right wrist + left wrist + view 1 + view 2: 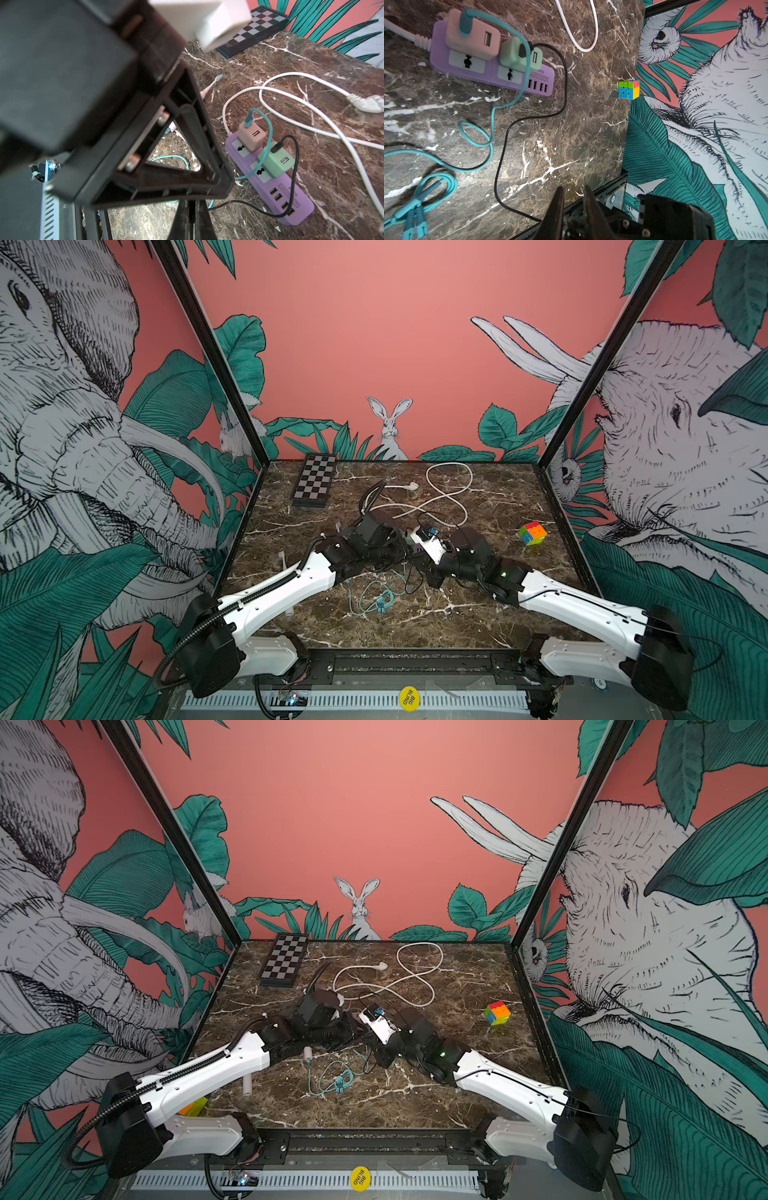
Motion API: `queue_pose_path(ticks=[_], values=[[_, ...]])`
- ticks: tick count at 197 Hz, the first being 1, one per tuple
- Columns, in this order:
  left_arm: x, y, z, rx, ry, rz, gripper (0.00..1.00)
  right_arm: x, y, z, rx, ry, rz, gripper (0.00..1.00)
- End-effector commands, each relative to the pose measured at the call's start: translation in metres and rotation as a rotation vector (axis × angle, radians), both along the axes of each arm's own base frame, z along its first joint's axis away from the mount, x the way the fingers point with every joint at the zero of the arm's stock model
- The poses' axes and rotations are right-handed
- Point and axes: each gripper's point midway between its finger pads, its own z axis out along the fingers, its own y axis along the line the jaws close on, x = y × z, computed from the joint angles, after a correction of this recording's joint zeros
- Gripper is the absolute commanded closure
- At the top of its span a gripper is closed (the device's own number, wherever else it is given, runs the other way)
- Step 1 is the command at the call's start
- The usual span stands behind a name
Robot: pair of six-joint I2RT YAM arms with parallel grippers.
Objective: Charge the electric toothbrush
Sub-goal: Pick up the charging cable from the center of the board.
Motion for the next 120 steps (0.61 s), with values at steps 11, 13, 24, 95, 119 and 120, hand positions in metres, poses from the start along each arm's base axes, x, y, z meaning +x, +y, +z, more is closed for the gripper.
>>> queue_pose_path(ticks=[11,13,24,95,119,120], values=[[-0.002,0.003,0.015,0.014,-0.048,-0.007,0.84,0.001,0.007,0.007,0.017,0.022,0.004,1.0],[-0.002,0.003,0.015,0.016,-0.049,-0.007,0.84,0.001,0.007,0.007,0.016,0.024,0.003,1.0],[-0.002,0.002,0.017,0.018,-0.059,-0.011,0.84,0.002,0.008,0.007,0.018,0.031,-0.005,1.0],[-0.009,-0.005,0.012,0.024,-0.061,-0.05,0.8,0.011,0.006,0.014,0.05,0.07,-0.074,1.0],[-0.01,-0.006,0.011,0.024,-0.059,-0.056,0.8,0.014,0.001,0.022,0.077,0.045,-0.103,1.0],[-0.01,-0.006,0.011,0.025,-0.059,-0.056,0.8,0.014,0.001,0.022,0.077,0.044,-0.103,1.0]])
